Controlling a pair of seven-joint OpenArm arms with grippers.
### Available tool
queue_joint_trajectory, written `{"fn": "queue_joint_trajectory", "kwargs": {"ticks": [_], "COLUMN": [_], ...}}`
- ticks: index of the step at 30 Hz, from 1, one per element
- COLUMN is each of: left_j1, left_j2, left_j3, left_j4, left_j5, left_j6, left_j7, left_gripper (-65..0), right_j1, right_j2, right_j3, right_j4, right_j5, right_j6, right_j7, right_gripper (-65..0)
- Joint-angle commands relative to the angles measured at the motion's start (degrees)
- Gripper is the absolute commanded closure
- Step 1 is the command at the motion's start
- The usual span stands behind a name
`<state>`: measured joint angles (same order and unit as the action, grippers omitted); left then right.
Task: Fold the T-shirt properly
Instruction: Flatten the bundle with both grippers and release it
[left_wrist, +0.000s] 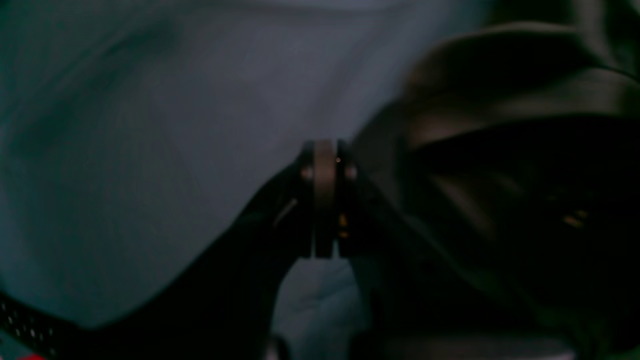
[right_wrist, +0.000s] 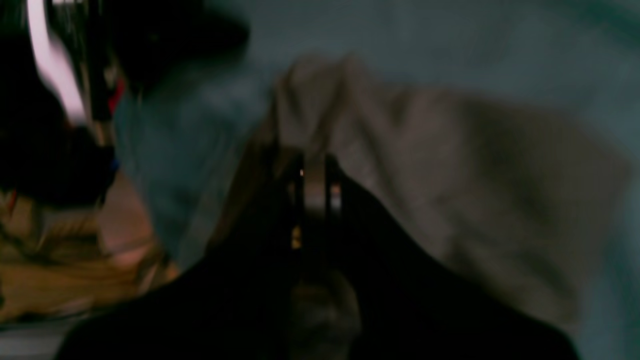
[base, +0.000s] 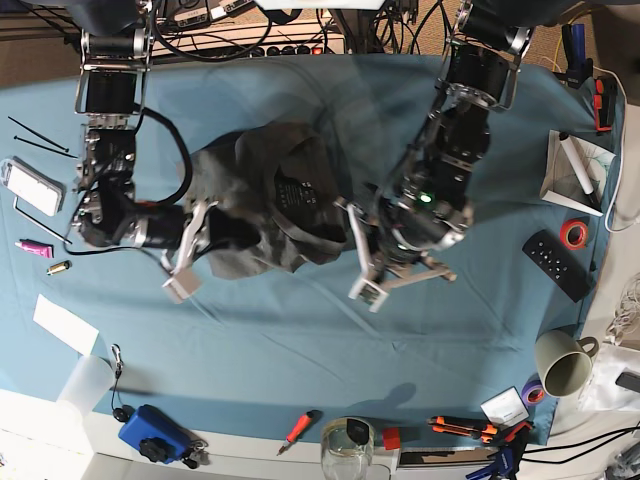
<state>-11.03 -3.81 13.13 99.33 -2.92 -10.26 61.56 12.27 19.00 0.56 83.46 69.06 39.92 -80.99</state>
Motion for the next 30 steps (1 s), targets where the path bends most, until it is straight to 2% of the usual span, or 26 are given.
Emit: {"fn": "queue_joint_trajectory", "kwargs": {"ticks": [1,5,8,10,13,18,21,26,30], "left_j1": [-0.81,0.68,2.19,3.39,5.51,10.03,13.14,18.49,22.08], "left_j2": [0.26,0.11,0.11,0.09,0.07,-1.42,-3.15,-7.45,-10.16], "left_j3": [-1.70,-7.76,-10.88,-12.44,-14.43,-16.06,-16.04,-16.06,-16.06], "left_j4": [1.20,2.08,3.82,5.16,7.54,12.28,15.15,19.30,22.80], "left_j5": [-1.20,-6.38,-9.62,-10.88,-11.04,-11.23,-11.21,-7.32,-5.20], "left_j6": [0.17,-0.72,-3.41,-4.31,-4.83,-4.83,-4.83,-4.63,-0.92], "left_j7": [-0.33,0.17,0.15,0.17,0.17,0.09,-0.28,-1.53,-3.54], "left_gripper": [0.0,0.0,0.0,0.0,0.0,0.0,0.0,0.0,0.0], "right_j1": [1.16,1.07,1.20,1.25,1.40,1.53,1.53,0.55,-1.36], "right_j2": [0.61,-0.66,-2.03,-2.34,-2.12,-2.01,-1.73,-0.83,0.52], "right_j3": [-0.81,-4.46,-5.11,-5.07,-4.96,-0.92,3.82,10.36,15.28], "right_j4": [0.22,-4.28,-8.87,-10.80,-10.93,-3.32,2.95,3.65,4.46], "right_j5": [0.92,-6.51,-13.75,-16.70,-15.04,-4.68,-4.98,-5.84,-3.56], "right_j6": [0.08,0.08,0.08,0.08,0.08,0.08,0.08,0.08,0.08], "right_j7": [1.42,7.65,12.90,14.32,12.31,3.37,1.49,0.99,0.99], "right_gripper": [0.0,0.0,0.0,0.0,0.0,0.0,0.0,0.0,0.0]}}
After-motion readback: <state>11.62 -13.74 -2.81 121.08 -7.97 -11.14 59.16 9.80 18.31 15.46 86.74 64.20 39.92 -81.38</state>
